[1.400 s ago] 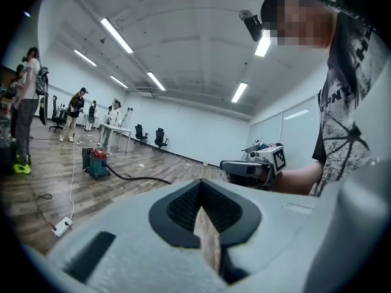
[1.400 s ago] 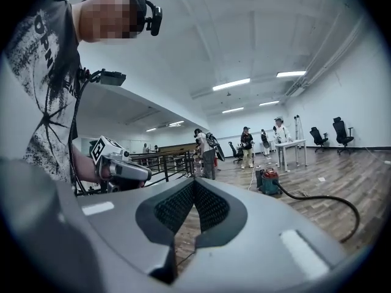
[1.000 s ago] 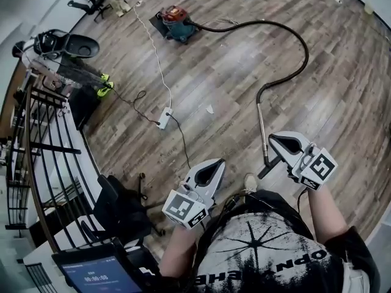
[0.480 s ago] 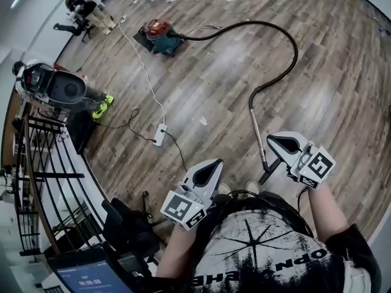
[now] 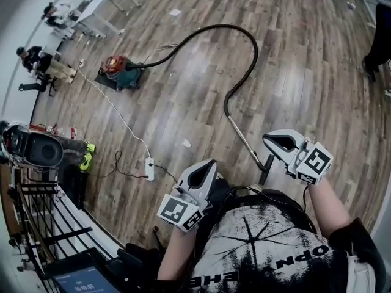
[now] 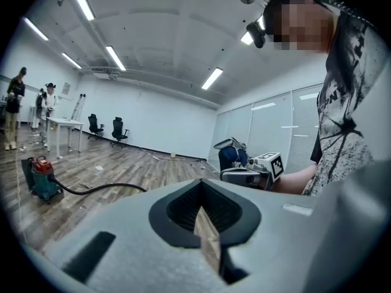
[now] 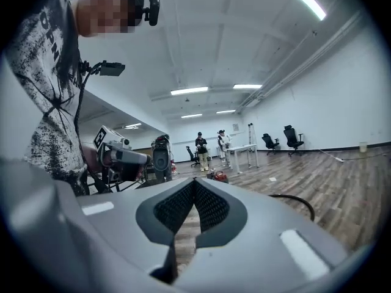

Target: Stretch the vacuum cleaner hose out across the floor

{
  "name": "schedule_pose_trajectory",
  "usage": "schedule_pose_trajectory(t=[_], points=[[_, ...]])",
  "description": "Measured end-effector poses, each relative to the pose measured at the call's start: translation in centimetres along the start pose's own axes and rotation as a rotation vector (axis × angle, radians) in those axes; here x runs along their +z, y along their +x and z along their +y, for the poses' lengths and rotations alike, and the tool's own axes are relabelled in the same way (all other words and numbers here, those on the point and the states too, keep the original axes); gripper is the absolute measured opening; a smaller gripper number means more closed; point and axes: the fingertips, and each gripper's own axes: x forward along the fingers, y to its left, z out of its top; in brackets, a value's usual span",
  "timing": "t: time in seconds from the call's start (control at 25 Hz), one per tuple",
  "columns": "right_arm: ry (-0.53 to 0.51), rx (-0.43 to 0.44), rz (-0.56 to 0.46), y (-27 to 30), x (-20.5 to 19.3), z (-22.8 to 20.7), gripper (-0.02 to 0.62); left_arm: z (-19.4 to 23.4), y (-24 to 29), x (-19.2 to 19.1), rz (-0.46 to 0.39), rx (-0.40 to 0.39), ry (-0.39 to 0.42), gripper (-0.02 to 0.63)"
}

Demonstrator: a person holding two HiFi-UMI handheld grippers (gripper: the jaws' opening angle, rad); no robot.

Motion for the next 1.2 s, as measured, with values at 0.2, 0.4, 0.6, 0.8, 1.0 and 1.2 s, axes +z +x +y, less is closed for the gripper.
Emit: schedule_pose_trajectory(t=[0.2,0.4,0.6,0.8,1.0,1.2], points=[[0.010,-0.152,0.013,3.3,-0.2,-3.1,0.006,6.2,3.3,1.2,0.009,-0.154,0.020,0.002],[0.013,-0.297,-0.008,8.4,2.6,-5.1,0.006,12.2,5.2,3.8,0.038,-0.317,0.043,0.002],[0.011,-0.423,-0.044,12.6,4.3,-5.9,0.007,17.7,5.6,5.2,0.062,-0.440,0.082,0.002],[0.017,-0.533,-0.047,14.5,4.4,-7.0,0.008,21.3,7.0,4.8,0.092,-0.537,0.080,0.002],[0.053,-0.630,-0.019,13.1,3.0,-6.8,0.008,21.0,9.0,3.9,0.115,-0.630,0.051,0.002],[0.067,-0.681,-0.010,11.6,2.2,-6.3,0.007,19.3,10.3,3.6,0.127,-0.692,0.061,0.002]])
